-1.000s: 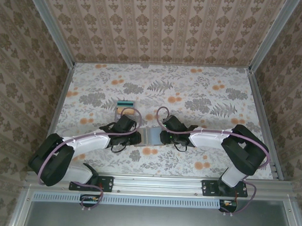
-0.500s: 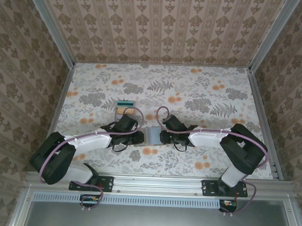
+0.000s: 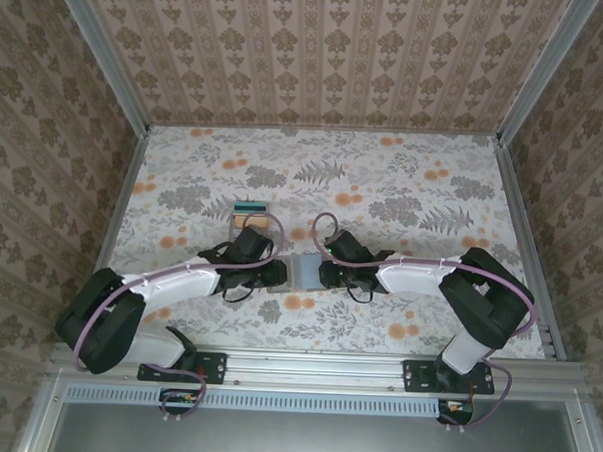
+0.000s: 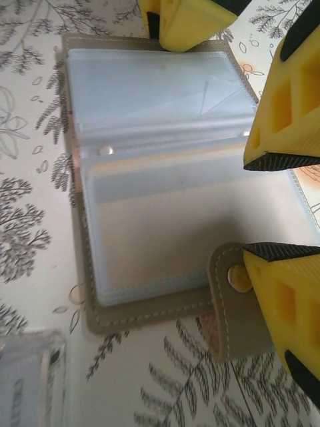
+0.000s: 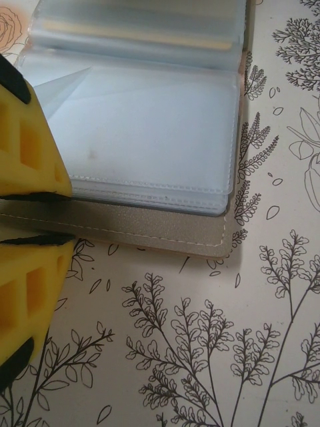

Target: Take the credit cards out of the card holder

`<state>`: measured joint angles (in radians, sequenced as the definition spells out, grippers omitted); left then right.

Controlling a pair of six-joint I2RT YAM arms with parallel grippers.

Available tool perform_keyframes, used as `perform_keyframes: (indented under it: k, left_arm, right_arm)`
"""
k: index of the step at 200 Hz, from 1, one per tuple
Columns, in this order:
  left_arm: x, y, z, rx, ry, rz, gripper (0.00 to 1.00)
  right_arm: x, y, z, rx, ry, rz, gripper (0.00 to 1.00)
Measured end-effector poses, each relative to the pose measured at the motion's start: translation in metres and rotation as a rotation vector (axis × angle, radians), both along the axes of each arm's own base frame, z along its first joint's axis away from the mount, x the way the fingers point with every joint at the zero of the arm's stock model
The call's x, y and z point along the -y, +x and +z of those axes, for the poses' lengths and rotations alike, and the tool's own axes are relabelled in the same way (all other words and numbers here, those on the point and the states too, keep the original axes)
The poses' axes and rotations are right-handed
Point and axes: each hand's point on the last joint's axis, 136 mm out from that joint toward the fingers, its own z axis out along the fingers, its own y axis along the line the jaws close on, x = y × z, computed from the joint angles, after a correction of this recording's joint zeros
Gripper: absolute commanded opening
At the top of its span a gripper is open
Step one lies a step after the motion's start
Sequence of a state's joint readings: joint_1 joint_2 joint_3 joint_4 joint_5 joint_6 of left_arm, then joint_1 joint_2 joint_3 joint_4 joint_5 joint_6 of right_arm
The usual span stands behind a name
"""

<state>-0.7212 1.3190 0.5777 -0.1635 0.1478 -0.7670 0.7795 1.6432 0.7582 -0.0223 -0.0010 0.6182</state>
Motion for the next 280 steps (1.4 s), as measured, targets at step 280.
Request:
perform_keyframes:
  k: [280]
  left_arm:
    - [0.015,-0.003,-0.008,-0.045,-0.068,-0.031,0.50]
  right_arm:
    - [-0.001,0.000,0.001,-0.002,0.002,0.002,0.24]
